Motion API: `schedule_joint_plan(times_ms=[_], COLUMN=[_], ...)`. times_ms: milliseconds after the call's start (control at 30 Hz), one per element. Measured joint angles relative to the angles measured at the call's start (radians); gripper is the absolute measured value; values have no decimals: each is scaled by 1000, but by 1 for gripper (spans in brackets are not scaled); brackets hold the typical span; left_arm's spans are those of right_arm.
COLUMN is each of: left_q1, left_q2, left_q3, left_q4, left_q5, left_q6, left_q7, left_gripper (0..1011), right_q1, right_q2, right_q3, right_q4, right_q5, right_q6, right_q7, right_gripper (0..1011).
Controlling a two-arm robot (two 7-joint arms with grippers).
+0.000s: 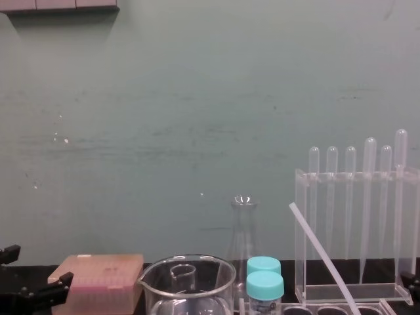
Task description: Pick up the stirring rod with one hand, then place it down.
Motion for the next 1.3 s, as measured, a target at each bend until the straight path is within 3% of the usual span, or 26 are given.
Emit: schedule_joint_plan(times_ms=[1300], left_q1=[0], left_q2=[0], left_q3=[0], left_q4=[0], left_q5=[0], left_q6=[0], left_q7=[0], left_gripper=[1000], right_q1=[0], right_q2=[0], right_q3=[0], right_q4=[0], right_q5=[0], right_q6=[0], right_q7=[0], right_gripper=[1000])
